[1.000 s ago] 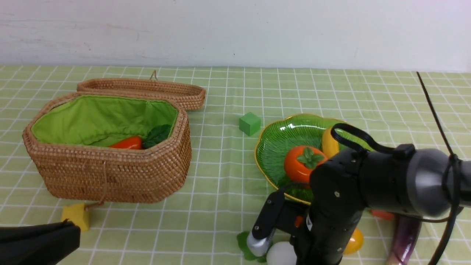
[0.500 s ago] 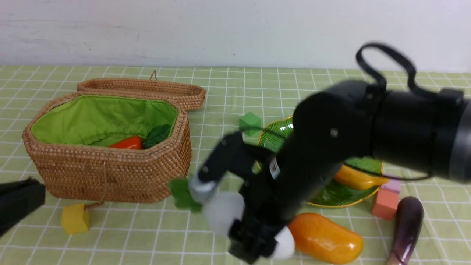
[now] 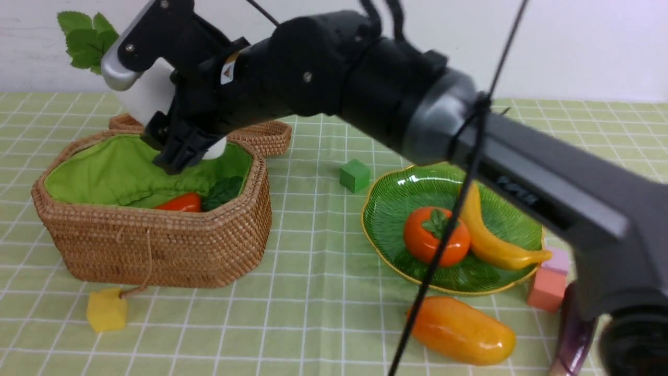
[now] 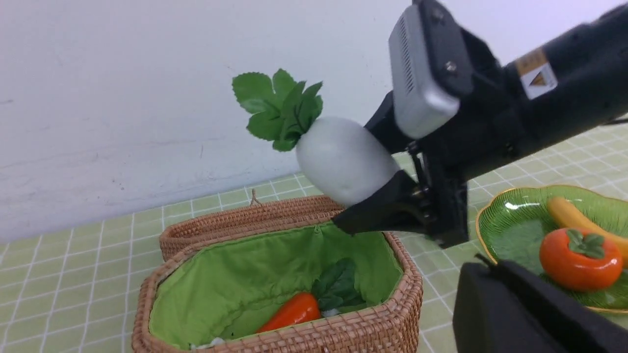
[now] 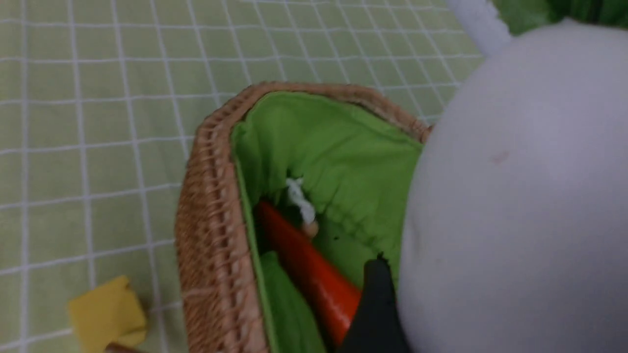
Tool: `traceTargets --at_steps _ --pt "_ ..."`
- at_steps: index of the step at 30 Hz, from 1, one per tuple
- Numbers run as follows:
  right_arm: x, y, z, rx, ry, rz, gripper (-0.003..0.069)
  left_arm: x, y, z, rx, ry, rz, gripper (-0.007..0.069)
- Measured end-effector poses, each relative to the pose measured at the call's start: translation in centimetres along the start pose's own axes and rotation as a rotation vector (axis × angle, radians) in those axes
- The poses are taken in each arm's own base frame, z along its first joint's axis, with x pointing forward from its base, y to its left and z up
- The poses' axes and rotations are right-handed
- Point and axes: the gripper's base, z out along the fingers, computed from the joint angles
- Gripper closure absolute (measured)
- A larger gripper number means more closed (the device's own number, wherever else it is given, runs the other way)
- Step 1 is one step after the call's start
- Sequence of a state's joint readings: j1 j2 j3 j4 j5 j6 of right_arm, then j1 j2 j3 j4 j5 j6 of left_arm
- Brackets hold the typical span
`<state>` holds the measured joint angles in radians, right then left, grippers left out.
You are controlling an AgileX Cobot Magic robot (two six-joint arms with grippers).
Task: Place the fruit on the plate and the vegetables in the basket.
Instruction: Take a daikon with your right arm and place it on the basket on the left, then use the right arm to grab a mango and put it into the right plate
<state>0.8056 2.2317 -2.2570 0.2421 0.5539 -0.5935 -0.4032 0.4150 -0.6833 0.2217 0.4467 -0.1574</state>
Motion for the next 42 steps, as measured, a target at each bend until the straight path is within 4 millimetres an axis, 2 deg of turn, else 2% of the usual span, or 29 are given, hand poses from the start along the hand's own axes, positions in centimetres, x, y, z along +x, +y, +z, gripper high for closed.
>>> traceTargets --at_steps 3,4,5,6,8,10,15,21,22,25,26,27,28,31,37,38,39,41,42 --pt "0.7 -0.1 1.7 0.028 -0.024 -0.009 0.0125 0.1 0.1 0.0 -0.012 0.016 -0.009 0.0638" --pt "1.2 -0.1 2.3 0.033 -0.019 -0.016 0.0076 0.3 0.2 0.0 -0.019 0.033 -0.007 0.0638" --pt "1.2 -0.1 2.3 0.034 -0.019 -0.017 0.0068 0.3 0.2 0.0 -0.02 0.037 -0.006 0.0637" --pt "1.4 0.0 2.5 0.036 -0.012 -0.025 0.0013 0.4 0.2 0.0 -0.023 0.048 -0.006 0.0638" --pt "1.5 -0.1 2.5 0.038 -0.005 -0.034 -0.0008 0.5 0.2 0.0 -0.025 0.055 -0.007 0.0638" --pt "1.3 -0.1 2.0 0.031 0.017 -0.045 -0.0015 0.5 0.2 0.0 -0.026 0.06 -0.007 0.0638" --pt "-0.1 -0.2 -0.7 -0.013 0.089 -0.02 0.0045 0.6 0.2 0.0 -0.026 0.061 -0.007 0.0638" --pt "-4.5 -0.2 -11.2 -0.101 0.255 0.148 0.0293 0.8 0.0 0.0 -0.004 0.089 -0.057 0.0637" --pt "-4.8 -0.2 -11.9 -0.1 0.252 0.15 0.0304 0.8 0.0 0.0 -0.003 0.089 -0.061 0.0637" --pt "-6.2 -0.1 -16.4 -0.107 0.289 0.175 0.0504 1.0 -0.4 -0.1 0.039 0.11 -0.086 0.0637" --pt "-6.1 -0.1 -16.4 -0.107 0.292 0.179 0.0515 1.0 -0.4 -0.1 0.042 0.113 -0.08 0.0637" --pt "-6.3 -0.1 -17.5 -0.095 0.295 0.203 0.0599 1.1 -0.7 -0.1 0.07 0.127 -0.077 0.0637" --pt "-6.2 -0.2 -18.0 -0.081 0.305 0.22 0.064 1.2 -0.9 -0.1 0.095 0.138 -0.073 0.0636" --pt "-5.7 -0.2 -19.6 -0.034 0.339 0.247 0.0675 1.3 -1.5 -0.2 0.161 0.15 -0.061 0.0636" --pt "0.9 1.0 -25.4 0.132 0.577 0.297 0.0662 1.4 -3.3 -0.7 0.37 0.168 -0.026 0.0636" --pt "1.6 1.2 -25.3 0.135 0.605 0.3 0.0659 1.4 -3.4 -0.8 0.38 0.168 -0.023 0.0636" --pt "4.3 1.7 -26.4 0.151 0.681 0.313 0.0634 1.6 -3.7 -0.9 0.418 0.18 -0.01 0.0636" --pt "7.5 2.3 -26.3 0.149 0.766 0.326 0.0572 1.7 -3.9 -1.0 0.444 0.186 0.004 0.0636" --pt "7.8 2.4 -26.2 0.149 0.773 0.327 0.0572 1.7 -3.9 -1.0 0.445 0.185 0.005 0.0636"
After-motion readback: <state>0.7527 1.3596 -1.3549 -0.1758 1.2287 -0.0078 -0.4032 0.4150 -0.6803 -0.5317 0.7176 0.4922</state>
